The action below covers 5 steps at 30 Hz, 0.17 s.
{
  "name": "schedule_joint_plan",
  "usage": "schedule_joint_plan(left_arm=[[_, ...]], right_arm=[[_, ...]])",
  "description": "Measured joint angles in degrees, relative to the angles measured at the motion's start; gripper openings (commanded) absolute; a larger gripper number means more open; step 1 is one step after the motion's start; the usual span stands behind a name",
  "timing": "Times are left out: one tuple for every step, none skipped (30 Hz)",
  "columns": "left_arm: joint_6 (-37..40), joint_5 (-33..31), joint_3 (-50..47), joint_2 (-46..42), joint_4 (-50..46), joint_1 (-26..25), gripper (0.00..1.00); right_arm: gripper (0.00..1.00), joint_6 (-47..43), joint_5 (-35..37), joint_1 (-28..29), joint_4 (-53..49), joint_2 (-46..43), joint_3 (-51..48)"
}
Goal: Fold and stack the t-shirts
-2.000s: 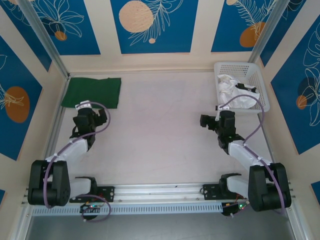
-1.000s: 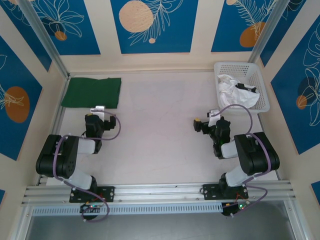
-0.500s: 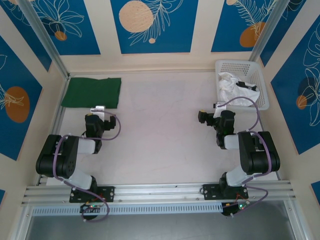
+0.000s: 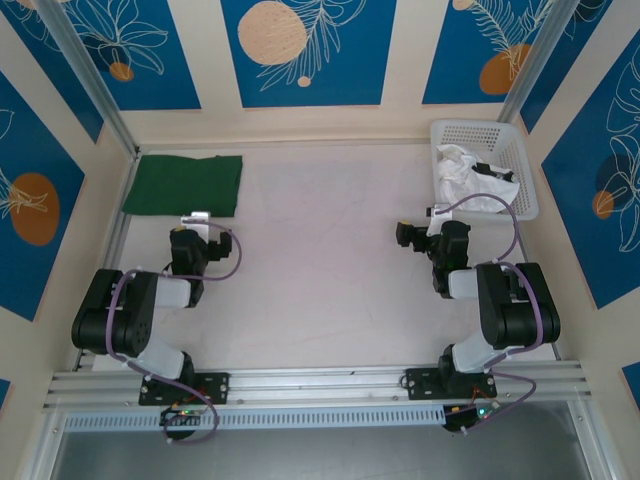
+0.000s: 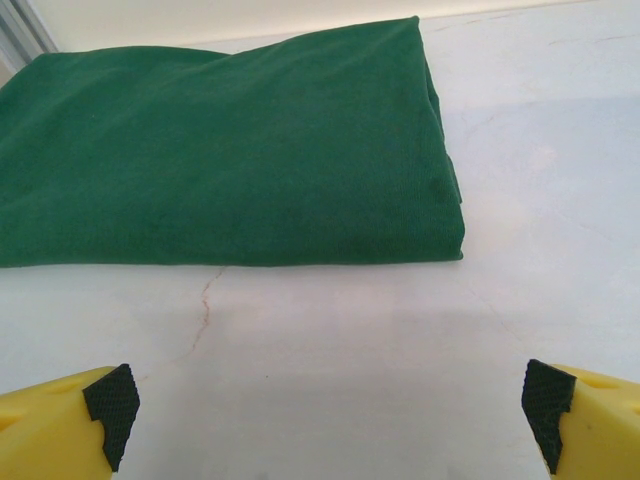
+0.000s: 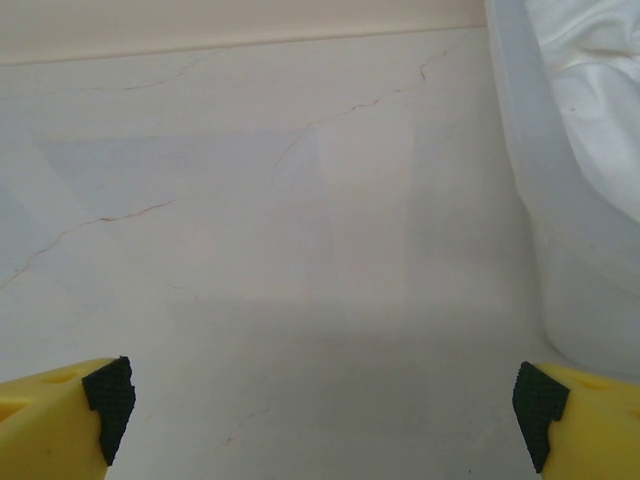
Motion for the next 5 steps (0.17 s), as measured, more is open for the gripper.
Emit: schedule_joint_plan(left_arm=[[0.0, 0.0, 0.0, 0.0, 0.0, 0.0, 1.00], [0.0, 0.0, 0.0, 0.0, 0.0, 0.0, 1.00], [0.0, 0.0, 0.0, 0.0, 0.0, 0.0, 1.00], [0.0, 0.0, 0.0, 0.0, 0.0, 0.0, 1.00], [0.0, 0.0, 0.0, 0.0, 0.0, 0.0, 1.00]], right_arm=[[0.99, 0.0, 0.0, 0.0, 0.0, 0.0, 0.0], [0.99, 0.0, -0.2, 0.0, -0.1, 0.0, 0.0], [0.99, 0.0, -0.2, -0.1, -0.1, 0.0, 0.0], [0.99, 0.0, -0.4, -0.1, -0.2, 0.0, 0.0], [0.99, 0.0, -0.4, -0.1, -0.2, 0.0, 0.0]])
